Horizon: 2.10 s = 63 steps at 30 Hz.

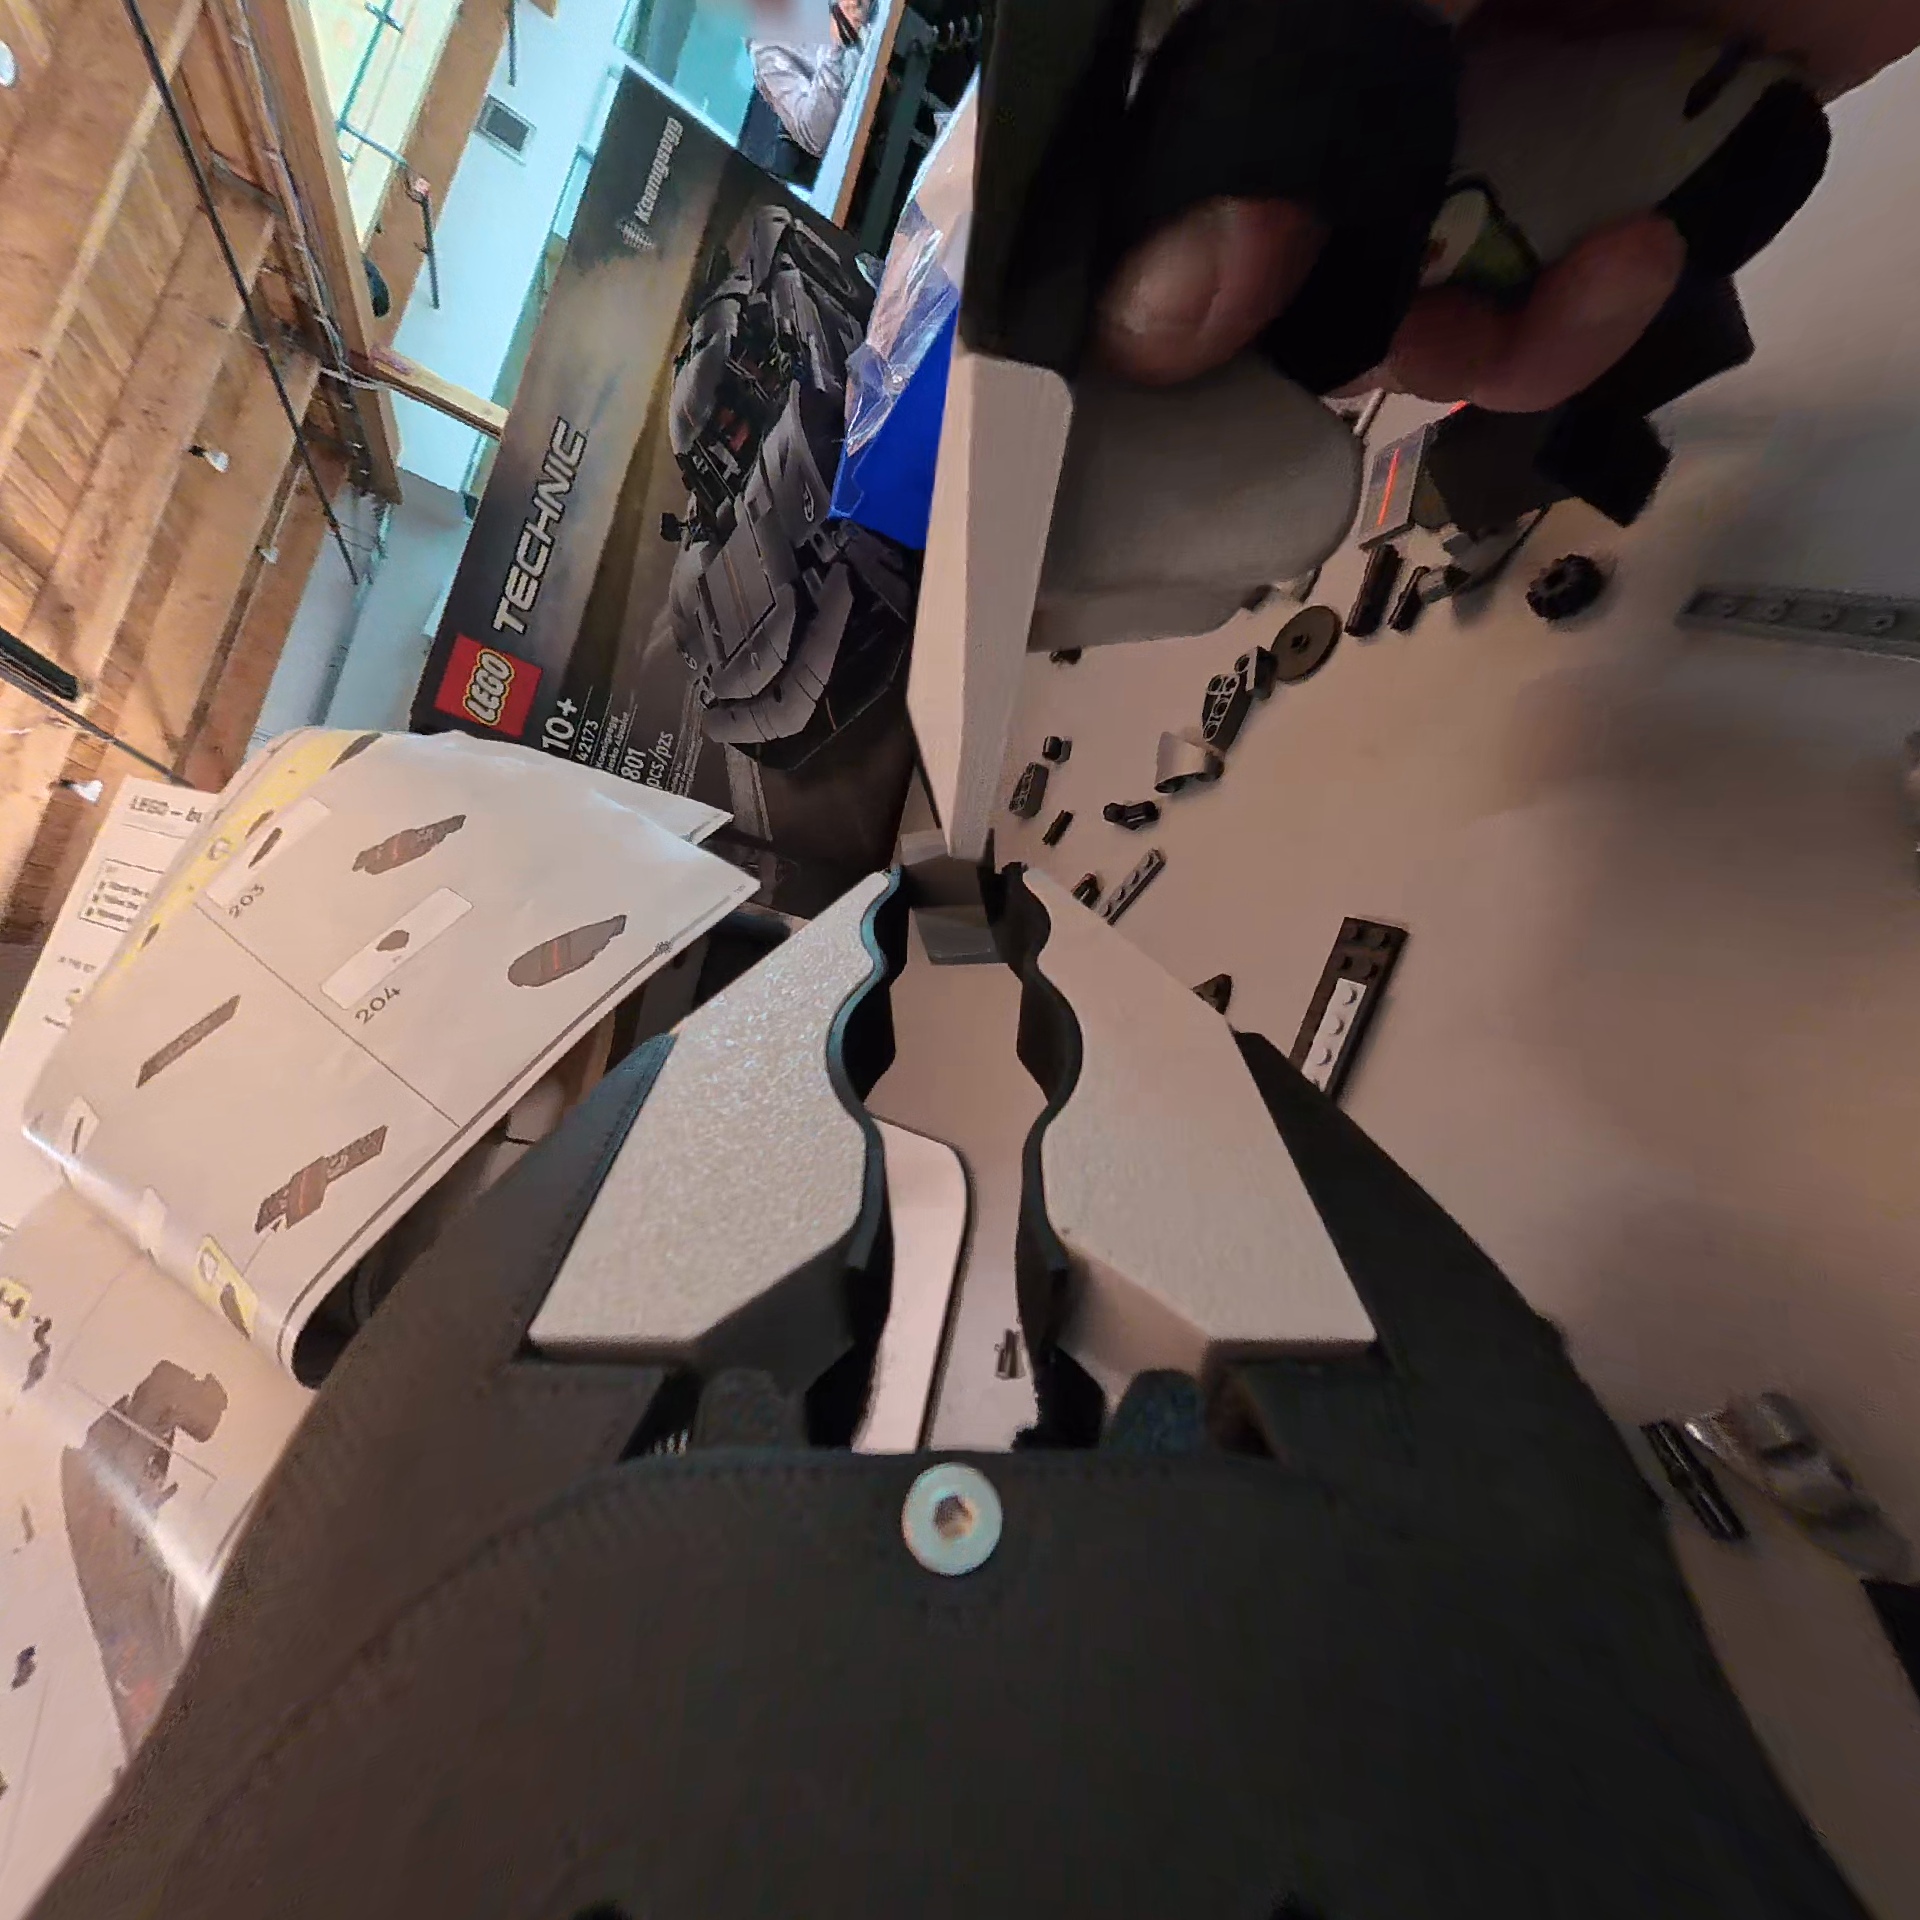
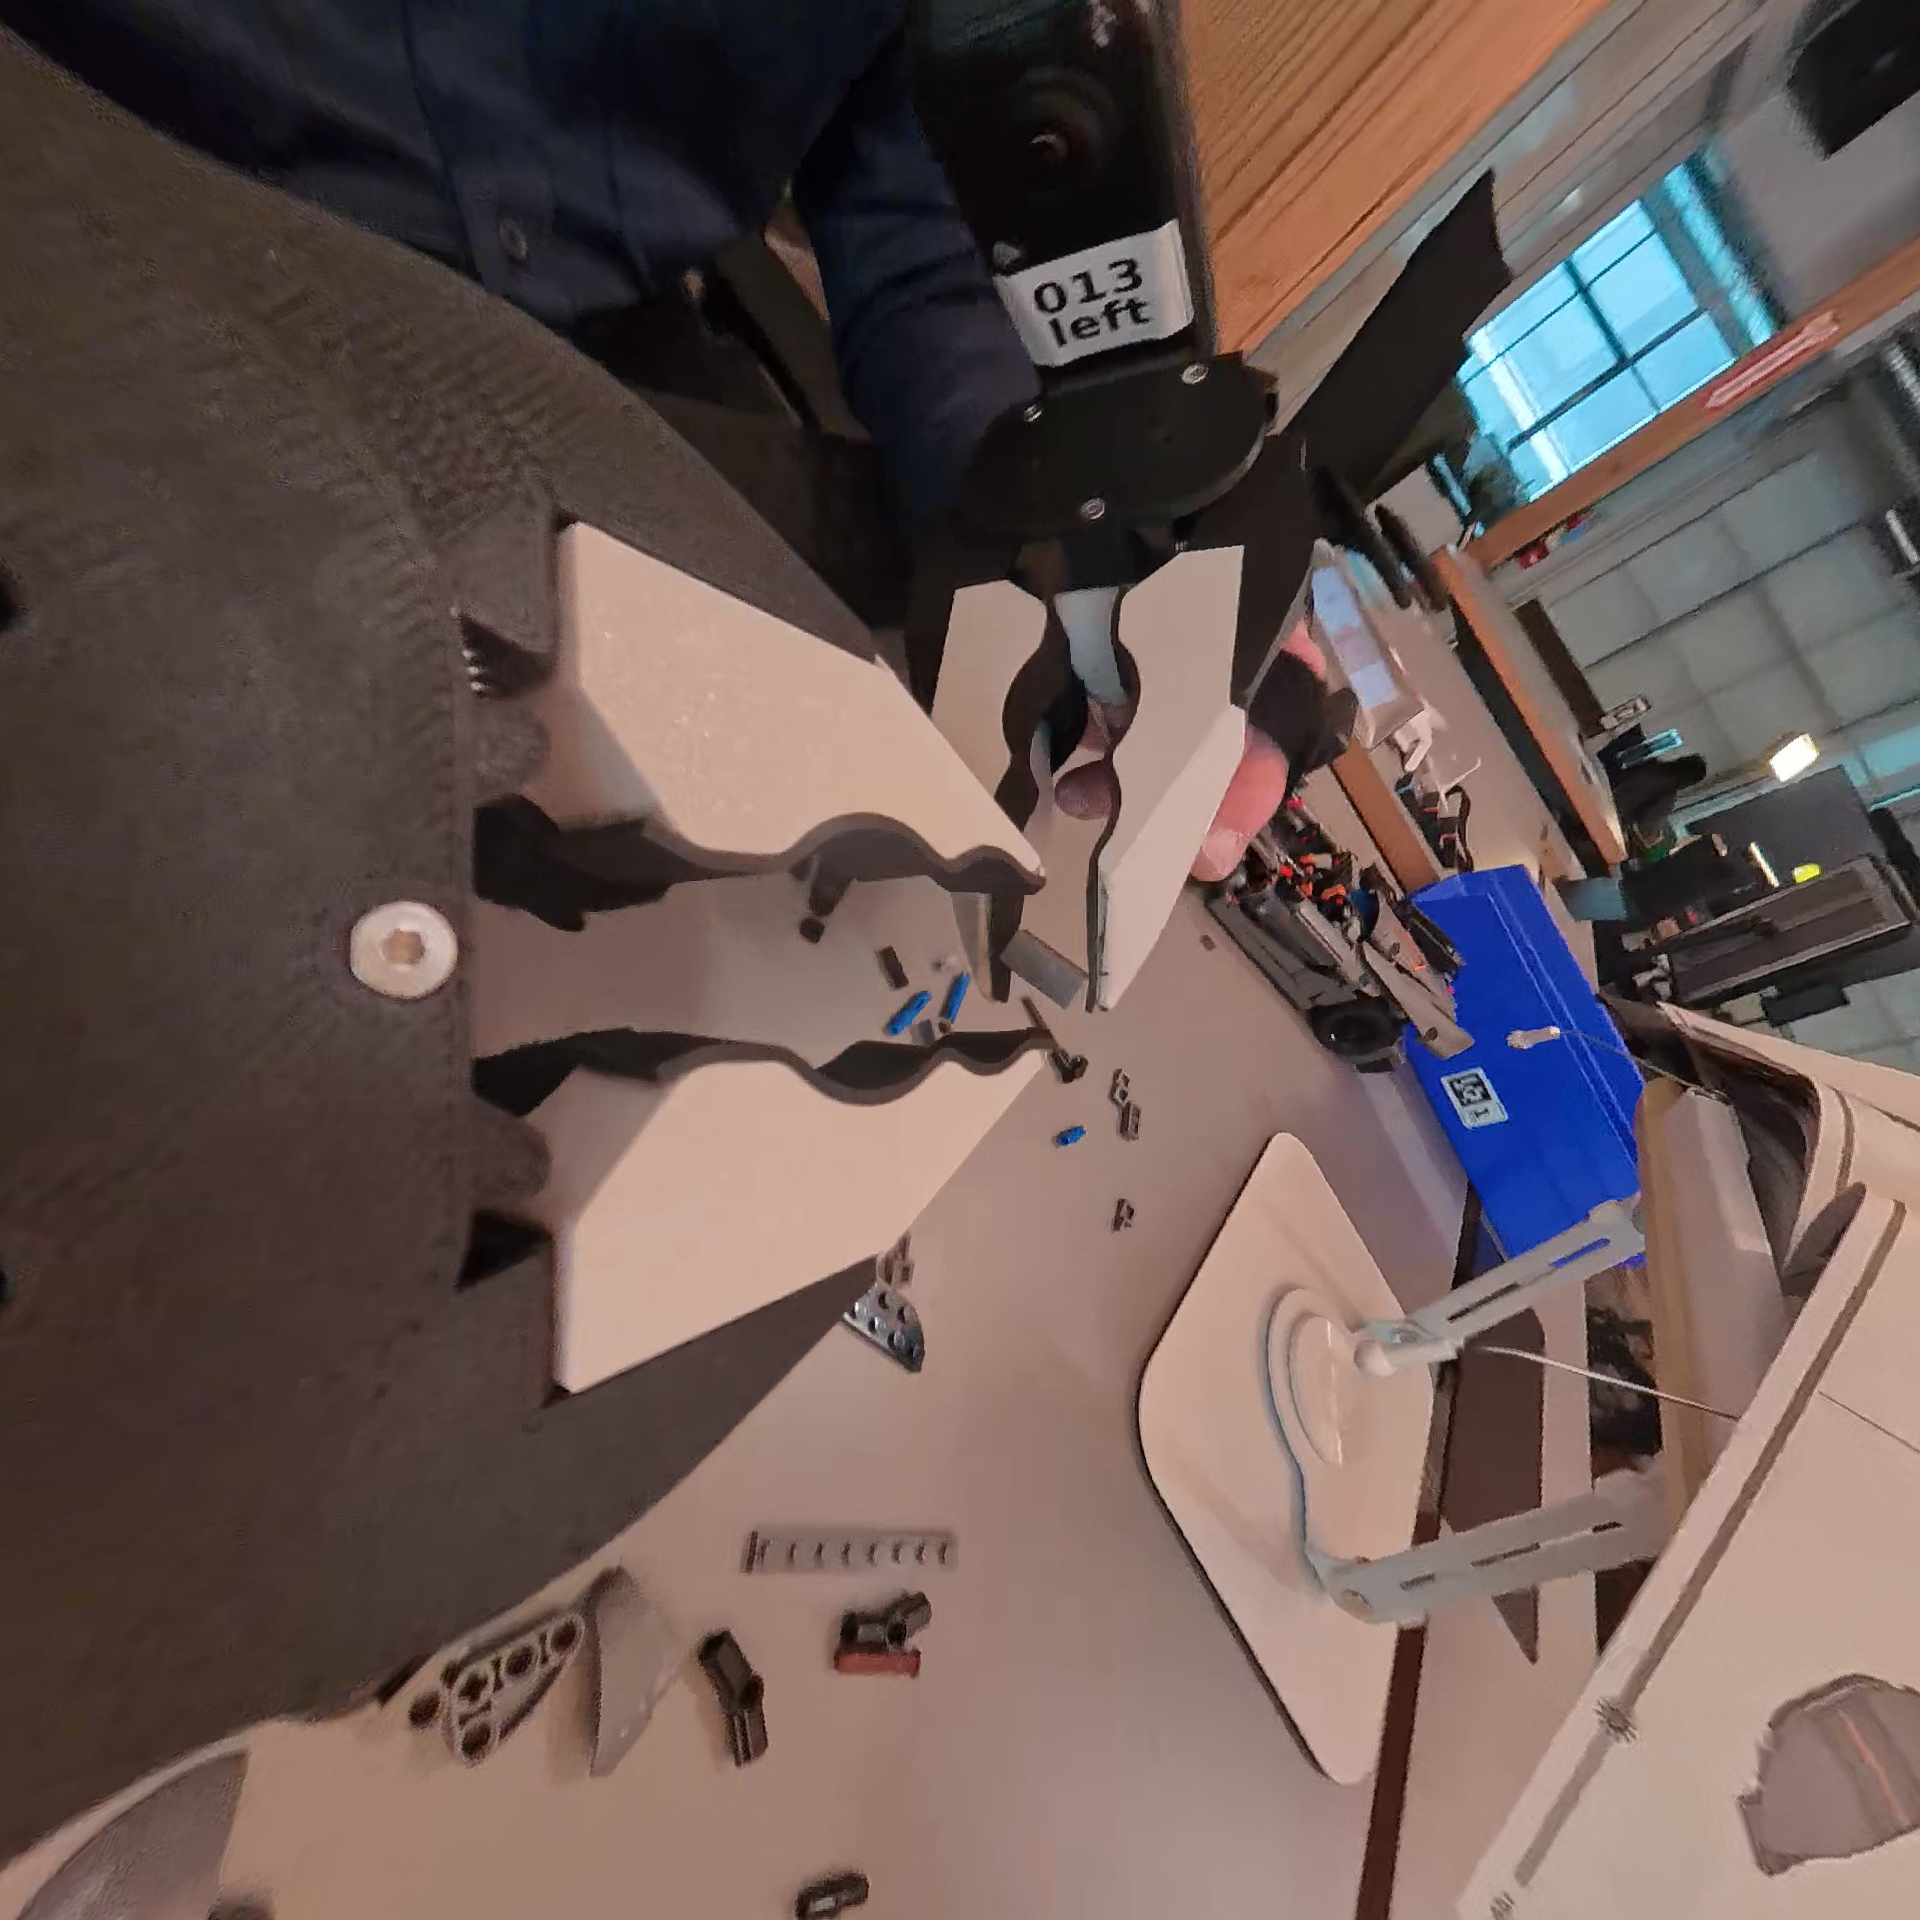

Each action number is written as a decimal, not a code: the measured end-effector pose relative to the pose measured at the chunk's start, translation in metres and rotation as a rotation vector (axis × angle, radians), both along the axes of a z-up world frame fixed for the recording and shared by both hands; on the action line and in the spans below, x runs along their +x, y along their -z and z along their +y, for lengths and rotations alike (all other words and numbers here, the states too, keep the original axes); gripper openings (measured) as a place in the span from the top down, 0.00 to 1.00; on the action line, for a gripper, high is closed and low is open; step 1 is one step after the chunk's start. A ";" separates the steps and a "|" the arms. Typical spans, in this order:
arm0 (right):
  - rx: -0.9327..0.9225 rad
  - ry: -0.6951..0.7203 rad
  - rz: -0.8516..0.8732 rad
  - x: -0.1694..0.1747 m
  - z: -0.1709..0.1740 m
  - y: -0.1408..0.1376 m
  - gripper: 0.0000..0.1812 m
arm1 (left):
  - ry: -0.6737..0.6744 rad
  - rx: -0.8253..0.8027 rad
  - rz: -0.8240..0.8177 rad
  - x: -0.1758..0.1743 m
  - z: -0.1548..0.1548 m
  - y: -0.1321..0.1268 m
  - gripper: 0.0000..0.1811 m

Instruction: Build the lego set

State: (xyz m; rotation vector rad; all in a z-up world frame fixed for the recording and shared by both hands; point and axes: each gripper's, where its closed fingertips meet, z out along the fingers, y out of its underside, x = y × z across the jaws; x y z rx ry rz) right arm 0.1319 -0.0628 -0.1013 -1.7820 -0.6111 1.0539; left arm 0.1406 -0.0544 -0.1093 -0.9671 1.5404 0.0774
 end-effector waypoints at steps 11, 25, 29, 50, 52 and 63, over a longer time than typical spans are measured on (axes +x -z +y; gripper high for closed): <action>-0.012 -0.001 -0.103 0.003 0.004 0.012 0.97 | 0.064 -0.090 0.051 -0.003 -0.003 0.012 0.88; -0.244 -0.459 -0.654 -0.014 -0.016 0.093 0.97 | 0.092 -0.655 0.205 -0.028 0.010 0.084 0.91; -0.279 -0.500 -0.729 -0.011 -0.014 0.107 0.96 | 0.080 -0.670 0.260 -0.024 0.008 0.098 0.91; -0.239 -0.387 -0.782 -0.001 0.003 0.115 0.92 | 0.081 -0.713 0.331 -0.024 0.001 0.114 0.96; -0.221 -0.397 -0.784 -0.003 0.001 0.113 0.91 | 0.082 -0.714 0.334 -0.024 0.001 0.114 0.96; -0.128 -0.440 -0.864 -0.013 -0.007 0.116 0.88 | 0.066 -0.742 0.372 -0.032 -0.003 0.114 0.99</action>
